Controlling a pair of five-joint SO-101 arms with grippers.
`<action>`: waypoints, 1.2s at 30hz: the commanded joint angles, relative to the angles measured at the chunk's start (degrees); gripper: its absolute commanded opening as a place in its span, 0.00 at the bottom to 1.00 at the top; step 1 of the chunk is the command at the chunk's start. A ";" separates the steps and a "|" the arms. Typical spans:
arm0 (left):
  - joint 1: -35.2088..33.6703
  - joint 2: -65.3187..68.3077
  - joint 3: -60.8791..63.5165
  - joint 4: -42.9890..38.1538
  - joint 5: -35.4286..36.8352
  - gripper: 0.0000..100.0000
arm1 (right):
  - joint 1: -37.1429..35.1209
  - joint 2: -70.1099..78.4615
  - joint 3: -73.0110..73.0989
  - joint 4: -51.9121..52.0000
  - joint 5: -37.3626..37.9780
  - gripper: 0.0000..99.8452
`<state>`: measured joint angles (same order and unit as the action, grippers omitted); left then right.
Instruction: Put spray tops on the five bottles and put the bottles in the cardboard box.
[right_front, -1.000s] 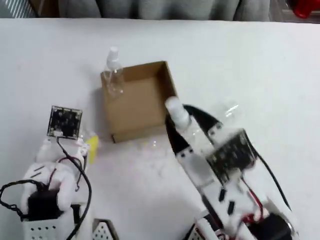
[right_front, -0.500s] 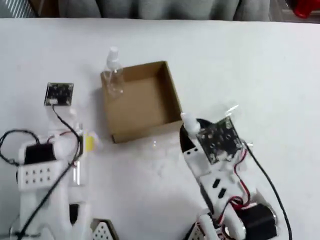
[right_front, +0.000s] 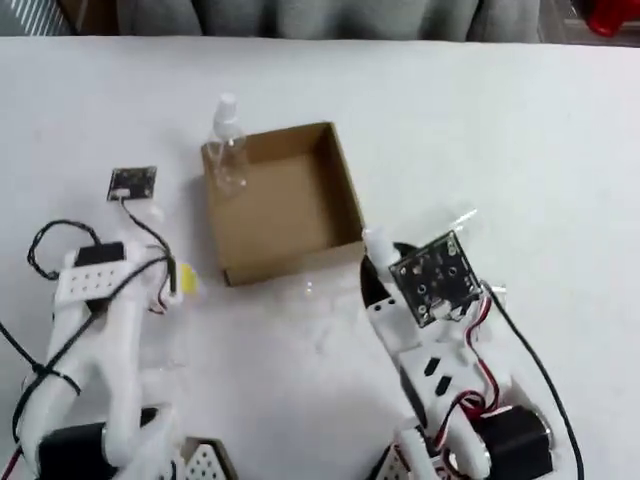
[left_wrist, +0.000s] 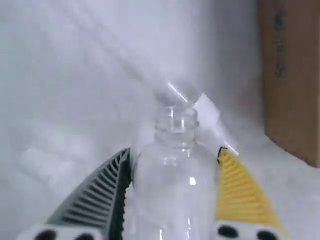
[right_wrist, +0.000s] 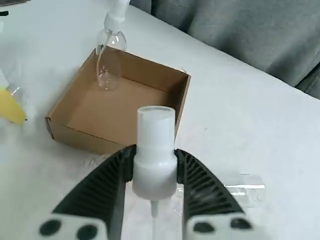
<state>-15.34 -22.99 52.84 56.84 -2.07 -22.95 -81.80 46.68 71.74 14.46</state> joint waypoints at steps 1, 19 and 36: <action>-0.31 -0.22 -3.52 -0.79 0.26 0.15 | 0.75 -0.31 -0.18 0.92 0.00 0.02; -0.04 -17.19 -3.69 11.43 -5.98 0.32 | 0.75 -0.31 -0.18 1.71 0.00 0.02; 0.22 -17.89 -3.25 12.57 -0.18 0.32 | 0.75 -0.31 -0.26 2.86 0.00 0.02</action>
<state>-15.34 -39.43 52.84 69.58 -4.70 -22.95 -81.80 46.68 74.29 14.46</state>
